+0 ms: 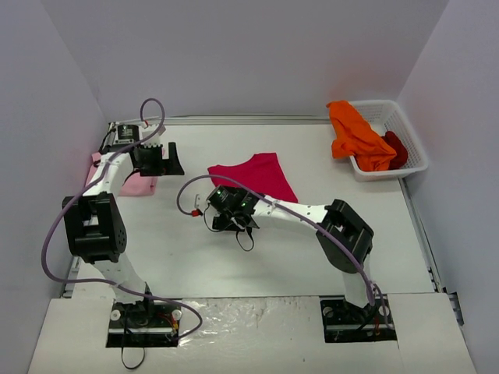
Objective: Fold and stack the t-shirts
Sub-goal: Put the neatly folded tshirt into the corner of the board with the left arm
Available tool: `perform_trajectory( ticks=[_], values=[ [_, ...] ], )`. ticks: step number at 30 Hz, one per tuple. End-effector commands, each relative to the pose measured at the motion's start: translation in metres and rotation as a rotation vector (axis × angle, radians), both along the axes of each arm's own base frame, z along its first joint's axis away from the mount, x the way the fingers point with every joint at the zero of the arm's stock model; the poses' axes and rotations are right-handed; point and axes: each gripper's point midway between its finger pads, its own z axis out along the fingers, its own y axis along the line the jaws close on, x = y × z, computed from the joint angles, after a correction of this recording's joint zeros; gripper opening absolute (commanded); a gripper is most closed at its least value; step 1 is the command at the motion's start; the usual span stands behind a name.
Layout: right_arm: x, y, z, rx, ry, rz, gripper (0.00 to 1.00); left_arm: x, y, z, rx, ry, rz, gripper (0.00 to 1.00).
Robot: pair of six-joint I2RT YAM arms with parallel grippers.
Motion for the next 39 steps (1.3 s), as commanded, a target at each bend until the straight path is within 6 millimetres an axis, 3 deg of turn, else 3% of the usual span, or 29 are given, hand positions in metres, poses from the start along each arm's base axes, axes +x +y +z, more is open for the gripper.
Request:
perform_trajectory(
  ticks=[1, 11, 23, 27, 39],
  values=[
    [-0.005, 0.007, 0.002, 0.009, -0.016, -0.016, 0.78, 0.002, -0.007, 0.036, -0.038, -0.097, 0.006, 0.94],
    [-0.029, 0.017, -0.030, -0.029, 0.057, 0.044, 0.77, -0.001, -0.005, 0.041, -0.030, -0.120, 0.015, 0.94],
    [-0.025, 0.021, -0.055, -0.062, 0.074, 0.030, 0.74, -0.002, -0.001, 0.047, -0.004, -0.149, 0.026, 0.94],
    [-0.021, 0.023, -0.059, -0.071, 0.062, 0.017, 0.67, -0.002, -0.002, 0.047, -0.003, -0.152, 0.021, 0.94],
    [-0.001, 0.014, -0.068, -0.100, 0.030, -0.046, 0.35, -0.007, -0.001, 0.046, 0.007, -0.152, 0.014, 0.94]
  ],
)
